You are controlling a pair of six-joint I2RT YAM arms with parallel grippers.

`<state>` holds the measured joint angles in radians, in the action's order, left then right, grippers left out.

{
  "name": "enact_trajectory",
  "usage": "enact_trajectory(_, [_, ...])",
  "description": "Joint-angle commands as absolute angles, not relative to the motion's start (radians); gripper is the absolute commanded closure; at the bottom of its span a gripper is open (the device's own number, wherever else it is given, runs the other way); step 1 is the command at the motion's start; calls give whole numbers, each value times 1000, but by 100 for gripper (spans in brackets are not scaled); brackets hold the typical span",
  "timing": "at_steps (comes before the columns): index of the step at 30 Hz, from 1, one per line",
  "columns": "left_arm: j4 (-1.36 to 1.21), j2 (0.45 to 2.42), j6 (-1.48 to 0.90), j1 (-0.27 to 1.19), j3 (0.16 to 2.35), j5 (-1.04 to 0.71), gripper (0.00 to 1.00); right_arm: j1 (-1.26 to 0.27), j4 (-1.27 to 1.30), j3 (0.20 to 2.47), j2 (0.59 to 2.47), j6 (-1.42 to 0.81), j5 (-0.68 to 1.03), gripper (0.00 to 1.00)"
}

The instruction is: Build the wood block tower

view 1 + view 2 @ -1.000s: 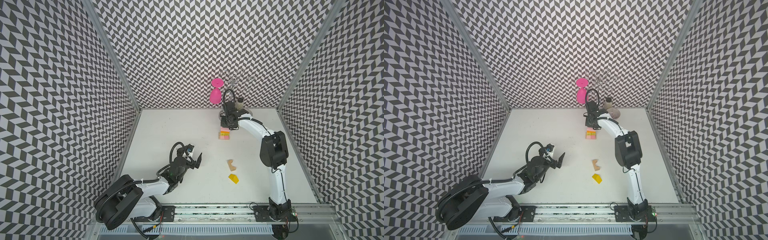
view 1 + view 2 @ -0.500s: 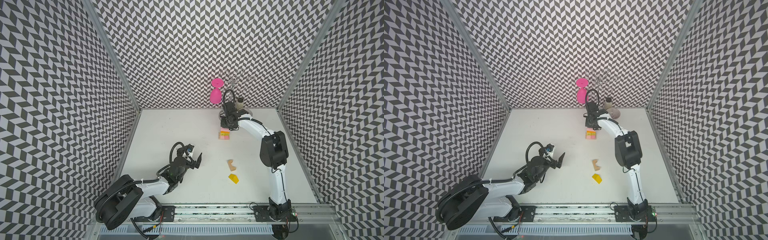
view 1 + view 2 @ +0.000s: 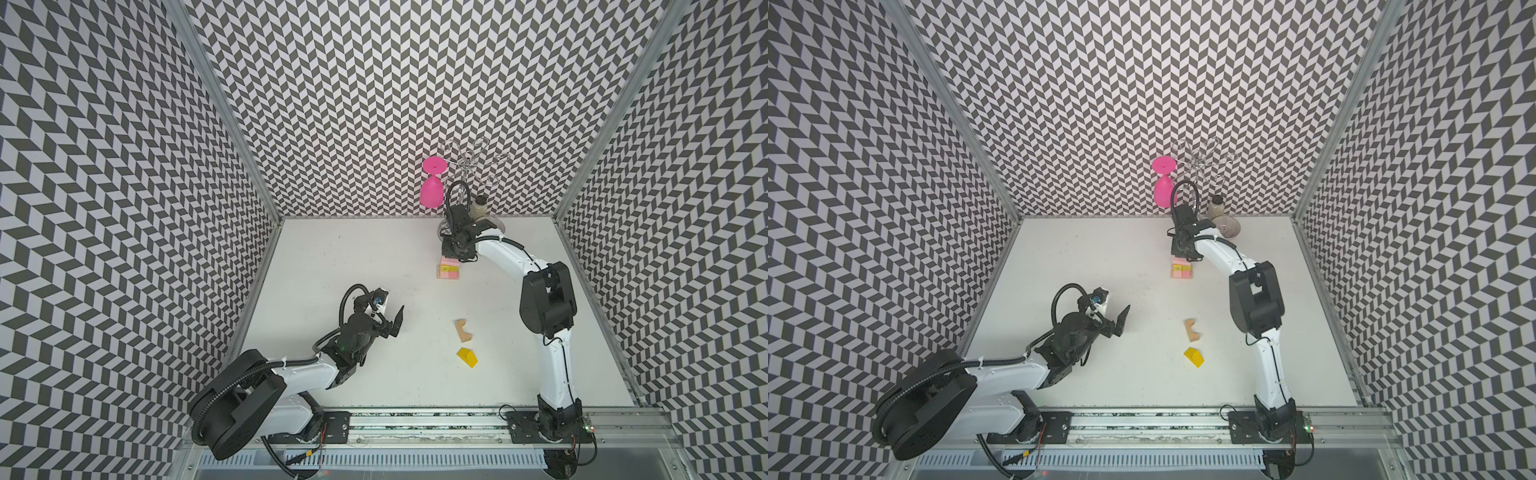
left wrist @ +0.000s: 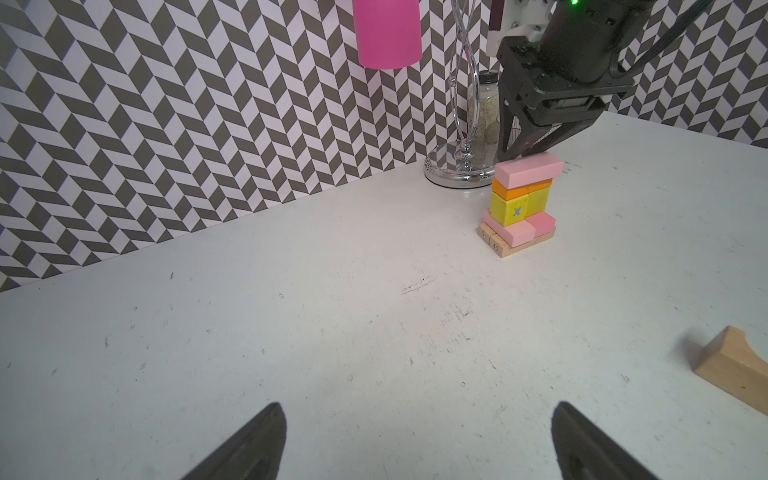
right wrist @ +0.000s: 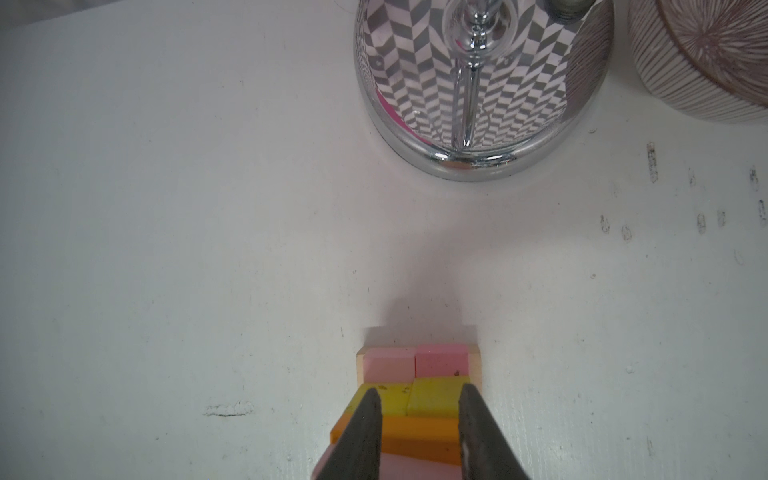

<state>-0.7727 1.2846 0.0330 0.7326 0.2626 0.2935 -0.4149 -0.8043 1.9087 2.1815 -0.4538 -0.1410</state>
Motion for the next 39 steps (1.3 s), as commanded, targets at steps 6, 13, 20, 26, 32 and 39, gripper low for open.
enact_trajectory(6, [-741, 1270, 29, 731, 301, 272, 0, -418, -801, 1893, 2035, -480, -218, 62])
enact_trajectory(13, [-733, 1344, -18, 719, 397, 77, 0, -417, -502, 1457, 1734, -451, -218, 54])
enact_trajectory(20, [-716, 1571, -56, 721, 591, -19, 1, -416, -82, 1023, 1498, -360, -194, 44])
enact_trajectory(26, [-702, 1711, -68, 721, 742, -30, 1, -417, 39, 946, 1490, -296, -150, 44])
enact_trajectory(32, [-686, 1838, -56, 714, 852, -20, 1, -417, 87, 933, 1532, -273, -166, 48])
enact_trajectory(39, [-645, 1927, -64, 704, 944, -15, 1, -417, 159, 884, 1532, -264, -157, 42])
